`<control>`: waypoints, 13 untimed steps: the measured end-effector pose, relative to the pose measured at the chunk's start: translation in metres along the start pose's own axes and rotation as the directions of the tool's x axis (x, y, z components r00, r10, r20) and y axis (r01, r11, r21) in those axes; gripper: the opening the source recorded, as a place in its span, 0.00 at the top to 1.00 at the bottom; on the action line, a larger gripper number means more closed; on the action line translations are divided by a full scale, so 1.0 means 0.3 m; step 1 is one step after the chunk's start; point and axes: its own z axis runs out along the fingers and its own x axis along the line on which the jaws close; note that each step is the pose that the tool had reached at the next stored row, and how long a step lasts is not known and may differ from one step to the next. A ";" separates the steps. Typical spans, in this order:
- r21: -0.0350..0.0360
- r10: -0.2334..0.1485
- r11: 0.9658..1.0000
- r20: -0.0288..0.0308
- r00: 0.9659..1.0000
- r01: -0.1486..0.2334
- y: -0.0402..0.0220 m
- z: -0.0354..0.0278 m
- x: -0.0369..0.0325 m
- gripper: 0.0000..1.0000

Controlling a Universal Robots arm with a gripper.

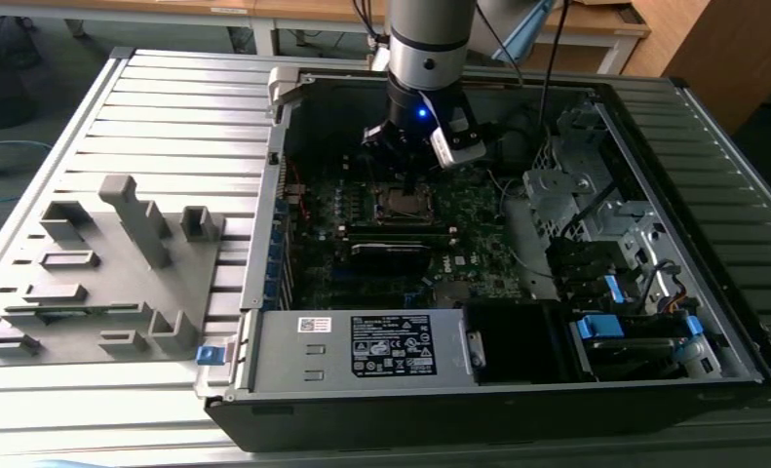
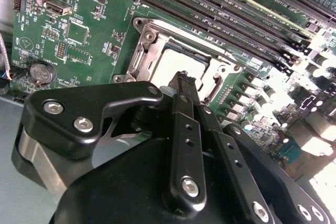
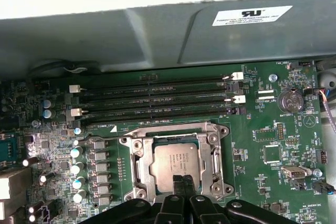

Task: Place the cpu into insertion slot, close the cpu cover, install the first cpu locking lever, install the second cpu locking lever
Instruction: 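Install the first cpu locking lever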

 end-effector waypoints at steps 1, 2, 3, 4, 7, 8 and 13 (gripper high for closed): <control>0.000 0.000 1.000 0.000 1.000 0.000 0.000 -0.003 0.000 0.89; 0.000 0.000 1.000 0.000 1.000 0.000 0.000 -0.006 0.000 0.89; 0.000 0.000 1.000 0.000 1.000 0.000 0.000 -0.010 0.000 0.89; 0.000 0.000 1.000 0.000 1.000 0.000 0.000 -0.014 0.000 0.89; 0.000 0.000 1.000 0.000 1.000 0.000 0.001 -0.028 -0.001 0.89; 0.000 0.000 1.000 0.000 1.000 0.000 0.001 -0.033 -0.001 0.89; 0.000 0.000 1.000 0.000 1.000 0.000 0.001 -0.050 -0.002 0.89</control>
